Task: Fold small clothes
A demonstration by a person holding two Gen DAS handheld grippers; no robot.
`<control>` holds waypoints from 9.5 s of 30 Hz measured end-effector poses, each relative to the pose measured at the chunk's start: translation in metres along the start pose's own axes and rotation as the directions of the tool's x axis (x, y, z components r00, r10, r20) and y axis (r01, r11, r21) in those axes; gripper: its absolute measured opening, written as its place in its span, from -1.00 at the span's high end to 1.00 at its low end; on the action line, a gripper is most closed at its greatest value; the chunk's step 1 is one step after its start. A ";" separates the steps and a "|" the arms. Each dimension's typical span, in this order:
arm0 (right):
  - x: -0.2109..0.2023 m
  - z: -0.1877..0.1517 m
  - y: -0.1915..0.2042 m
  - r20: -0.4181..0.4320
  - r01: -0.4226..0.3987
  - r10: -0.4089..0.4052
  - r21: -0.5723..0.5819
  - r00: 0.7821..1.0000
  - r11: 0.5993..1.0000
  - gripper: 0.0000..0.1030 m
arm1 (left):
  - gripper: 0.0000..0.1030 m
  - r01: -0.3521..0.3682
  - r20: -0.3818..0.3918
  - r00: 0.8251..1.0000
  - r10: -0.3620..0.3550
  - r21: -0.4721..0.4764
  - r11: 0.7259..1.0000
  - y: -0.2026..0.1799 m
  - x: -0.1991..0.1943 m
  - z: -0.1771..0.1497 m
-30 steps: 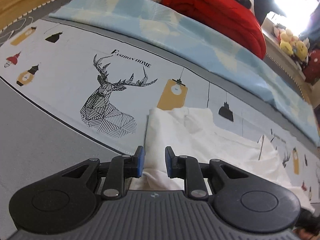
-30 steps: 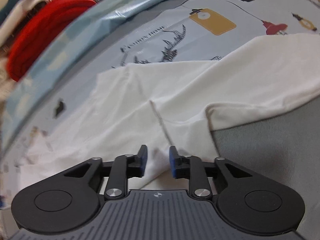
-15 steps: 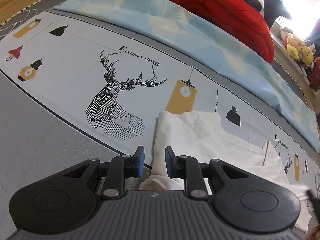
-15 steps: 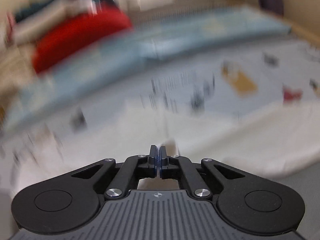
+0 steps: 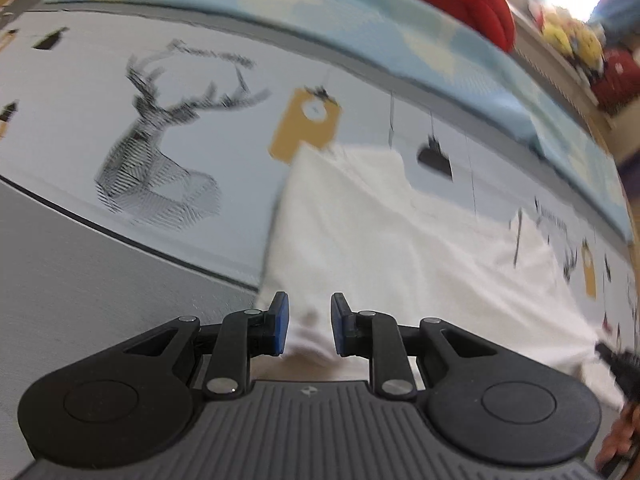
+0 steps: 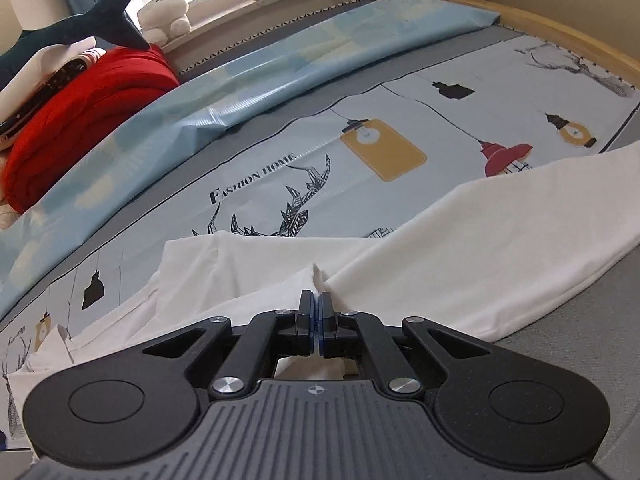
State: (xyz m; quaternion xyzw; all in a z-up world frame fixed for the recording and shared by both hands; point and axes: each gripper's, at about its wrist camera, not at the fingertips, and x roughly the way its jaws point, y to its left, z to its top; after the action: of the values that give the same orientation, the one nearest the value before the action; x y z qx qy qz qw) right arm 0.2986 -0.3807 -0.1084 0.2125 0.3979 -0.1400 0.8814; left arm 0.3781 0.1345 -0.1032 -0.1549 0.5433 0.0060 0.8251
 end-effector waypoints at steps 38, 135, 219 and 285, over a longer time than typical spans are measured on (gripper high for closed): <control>0.024 -0.006 0.040 -0.115 0.067 -0.073 -0.050 0.991 0.996 0.45 | 0.94 -0.019 0.283 0.956 0.077 -0.201 0.979 0.055 0.034 0.047; -0.072 -0.092 0.194 -0.270 -0.371 0.270 -0.472 0.924 0.799 0.77 | 0.47 0.100 0.132 0.987 -0.089 -0.079 0.992 0.011 -0.085 0.012; 0.036 0.038 0.014 0.053 -0.114 0.118 -0.061 0.992 0.992 0.55 | 0.72 0.200 0.099 0.971 -0.220 0.182 0.963 -0.008 0.032 0.023; -0.154 -0.177 -0.118 -0.315 0.050 -0.100 -0.165 0.944 0.985 0.27 | 0.53 -0.033 -0.093 0.995 0.042 0.097 0.995 0.078 -0.085 -0.273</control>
State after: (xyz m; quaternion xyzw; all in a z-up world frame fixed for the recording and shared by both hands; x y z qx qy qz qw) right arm 0.0368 -0.3854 -0.1268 0.1481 0.5541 -0.1056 0.8123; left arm 0.0850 0.1502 -0.1454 -0.1053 0.5843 -0.0117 0.8046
